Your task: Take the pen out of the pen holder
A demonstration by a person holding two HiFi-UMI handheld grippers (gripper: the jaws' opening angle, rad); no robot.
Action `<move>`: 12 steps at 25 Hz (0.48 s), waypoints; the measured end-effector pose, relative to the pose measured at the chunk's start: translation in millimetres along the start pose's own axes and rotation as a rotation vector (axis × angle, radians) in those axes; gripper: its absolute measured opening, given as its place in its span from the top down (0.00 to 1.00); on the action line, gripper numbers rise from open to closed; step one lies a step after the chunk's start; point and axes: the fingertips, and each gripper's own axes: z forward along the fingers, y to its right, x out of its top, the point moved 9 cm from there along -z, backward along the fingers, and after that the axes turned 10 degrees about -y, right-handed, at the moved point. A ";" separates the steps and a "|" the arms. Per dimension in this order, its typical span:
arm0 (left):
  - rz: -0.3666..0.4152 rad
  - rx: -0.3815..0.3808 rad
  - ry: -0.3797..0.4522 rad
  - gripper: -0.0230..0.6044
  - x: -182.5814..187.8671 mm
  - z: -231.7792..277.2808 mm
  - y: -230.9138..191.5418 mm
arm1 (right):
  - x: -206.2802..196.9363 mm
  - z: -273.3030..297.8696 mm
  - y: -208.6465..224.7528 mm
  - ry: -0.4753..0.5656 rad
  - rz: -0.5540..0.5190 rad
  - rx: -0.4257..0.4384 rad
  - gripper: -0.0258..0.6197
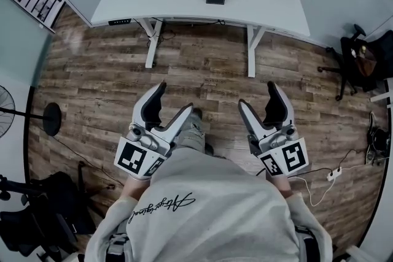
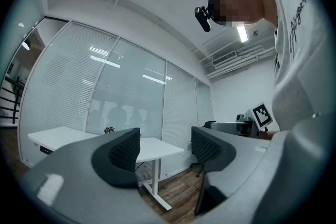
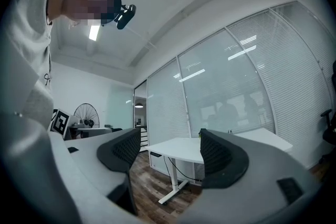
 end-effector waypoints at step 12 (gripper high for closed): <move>-0.008 -0.038 0.019 0.49 -3.6 35.3 -21.4 | 2.0 21.0 22.4 -0.005 -0.010 -0.041 0.43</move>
